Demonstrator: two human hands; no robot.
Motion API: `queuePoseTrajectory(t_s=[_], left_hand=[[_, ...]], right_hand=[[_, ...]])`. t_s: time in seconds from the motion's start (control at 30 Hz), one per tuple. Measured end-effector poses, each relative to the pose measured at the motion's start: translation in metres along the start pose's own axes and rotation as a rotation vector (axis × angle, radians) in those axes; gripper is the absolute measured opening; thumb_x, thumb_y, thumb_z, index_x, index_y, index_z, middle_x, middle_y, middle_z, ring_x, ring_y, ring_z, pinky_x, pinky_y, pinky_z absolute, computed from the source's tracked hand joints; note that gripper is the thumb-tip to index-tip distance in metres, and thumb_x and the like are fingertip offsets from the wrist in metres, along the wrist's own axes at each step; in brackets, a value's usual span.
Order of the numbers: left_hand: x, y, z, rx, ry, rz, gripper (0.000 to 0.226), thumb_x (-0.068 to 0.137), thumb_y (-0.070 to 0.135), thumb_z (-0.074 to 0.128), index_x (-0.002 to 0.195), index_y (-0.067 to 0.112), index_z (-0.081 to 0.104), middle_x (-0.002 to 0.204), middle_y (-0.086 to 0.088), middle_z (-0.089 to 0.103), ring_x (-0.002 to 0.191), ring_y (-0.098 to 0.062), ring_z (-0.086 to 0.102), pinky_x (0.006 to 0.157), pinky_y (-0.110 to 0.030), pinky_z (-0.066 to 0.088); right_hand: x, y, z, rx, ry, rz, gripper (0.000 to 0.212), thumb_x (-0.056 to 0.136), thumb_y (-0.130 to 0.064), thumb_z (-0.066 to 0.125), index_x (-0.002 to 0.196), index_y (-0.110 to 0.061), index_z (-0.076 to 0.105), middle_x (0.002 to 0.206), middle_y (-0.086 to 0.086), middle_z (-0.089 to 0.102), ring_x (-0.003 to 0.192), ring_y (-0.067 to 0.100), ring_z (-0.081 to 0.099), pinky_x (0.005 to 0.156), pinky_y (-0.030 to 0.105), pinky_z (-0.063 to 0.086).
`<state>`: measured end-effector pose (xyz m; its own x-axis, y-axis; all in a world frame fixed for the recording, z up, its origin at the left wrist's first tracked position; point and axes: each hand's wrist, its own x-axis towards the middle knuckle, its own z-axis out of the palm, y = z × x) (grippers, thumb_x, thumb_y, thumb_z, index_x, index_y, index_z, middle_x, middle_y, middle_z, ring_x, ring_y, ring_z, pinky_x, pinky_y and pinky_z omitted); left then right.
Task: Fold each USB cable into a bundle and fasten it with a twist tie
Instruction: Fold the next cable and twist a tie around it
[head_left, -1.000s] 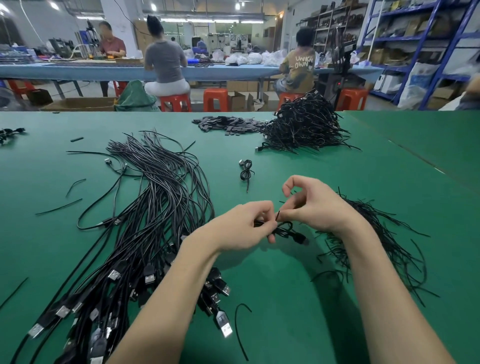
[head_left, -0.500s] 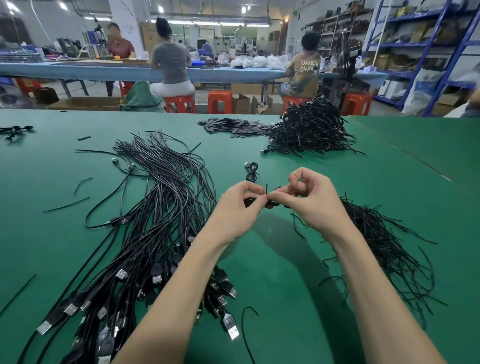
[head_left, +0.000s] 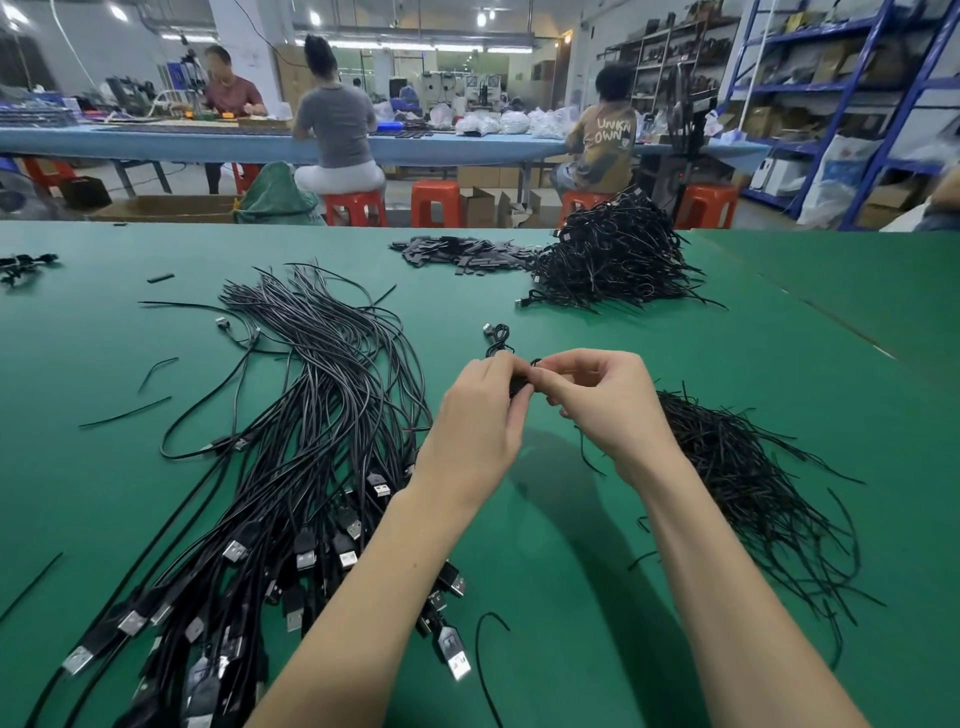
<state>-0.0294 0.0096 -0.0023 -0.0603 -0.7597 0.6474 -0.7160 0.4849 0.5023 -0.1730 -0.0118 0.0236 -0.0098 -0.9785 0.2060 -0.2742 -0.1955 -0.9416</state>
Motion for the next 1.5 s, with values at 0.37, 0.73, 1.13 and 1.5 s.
queuePoseTrajectory(t_s=[0.37,0.73,1.13,1.5], left_hand=[[0.02,0.009,-0.022,-1.283,-0.139,-0.988,0.012,0.096,0.019,0.064,0.093,0.008,0.064,0.079,-0.016,0.07,0.071,-0.021,0.068,0.064,-0.029,0.06],[0.009,-0.004,-0.011,-1.09,0.067,-0.587,0.026,0.082,0.006,0.078,0.104,0.016,0.07,0.096,-0.008,0.077,0.081,-0.014,0.07,0.079,-0.024,0.055],[0.009,-0.003,-0.011,-0.646,-0.009,-0.088,0.024,0.087,0.008,0.074,0.108,0.021,0.072,0.098,0.003,0.074,0.094,-0.015,0.071,0.089,-0.026,0.054],[0.011,-0.011,-0.02,-1.046,-0.035,-0.578,0.019,0.091,0.015,0.07,0.11,0.017,0.067,0.088,-0.001,0.076,0.072,-0.01,0.067,0.08,-0.028,0.053]], right_hand=[[-0.006,0.006,-0.002,-0.198,0.011,-0.511,0.012,0.09,-0.006,0.074,0.088,-0.018,0.07,0.081,-0.011,0.072,0.074,0.004,0.069,0.073,0.008,0.048],[-0.002,0.005,0.003,0.253,-0.091,-0.071,0.008,0.089,-0.01,0.076,0.084,-0.014,0.073,0.072,-0.006,0.068,0.067,0.007,0.057,0.067,0.019,0.05],[-0.003,0.006,-0.008,1.157,-0.414,0.693,0.009,0.071,0.0,0.068,0.08,0.002,0.067,0.078,0.009,0.063,0.057,0.012,0.055,0.046,0.014,0.044],[-0.001,0.007,-0.011,-0.292,-0.026,-0.534,0.024,0.085,-0.026,0.079,0.105,-0.036,0.07,0.106,-0.021,0.069,0.082,0.006,0.066,0.062,0.027,0.055]])
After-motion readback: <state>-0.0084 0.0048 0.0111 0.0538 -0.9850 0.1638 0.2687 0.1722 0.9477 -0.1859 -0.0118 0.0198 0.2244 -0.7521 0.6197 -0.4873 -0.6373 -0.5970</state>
